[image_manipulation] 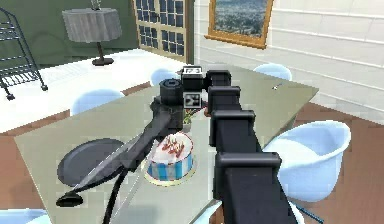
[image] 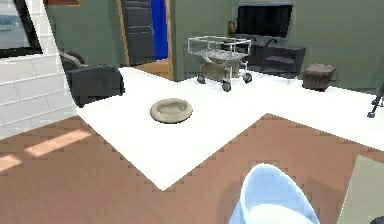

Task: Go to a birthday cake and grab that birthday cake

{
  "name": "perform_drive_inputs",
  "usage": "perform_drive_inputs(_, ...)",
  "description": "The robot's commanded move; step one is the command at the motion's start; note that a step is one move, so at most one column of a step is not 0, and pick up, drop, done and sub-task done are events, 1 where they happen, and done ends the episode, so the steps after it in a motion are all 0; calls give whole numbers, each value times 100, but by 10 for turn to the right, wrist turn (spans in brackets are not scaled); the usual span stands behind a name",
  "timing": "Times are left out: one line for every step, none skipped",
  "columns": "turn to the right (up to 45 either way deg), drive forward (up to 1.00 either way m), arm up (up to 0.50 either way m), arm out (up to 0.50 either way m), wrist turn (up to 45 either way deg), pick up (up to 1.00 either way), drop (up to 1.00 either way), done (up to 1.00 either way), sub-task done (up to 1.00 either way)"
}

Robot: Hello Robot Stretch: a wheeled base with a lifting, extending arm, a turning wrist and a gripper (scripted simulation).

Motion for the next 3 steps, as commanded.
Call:
perform_drive_inputs(0,0,0,0,450,0,0,0,0)
perform_drive_inputs(0,0,0,0,450,0,0,0,0)
perform_drive_inputs(0,0,0,0,240,0,0,0,0)
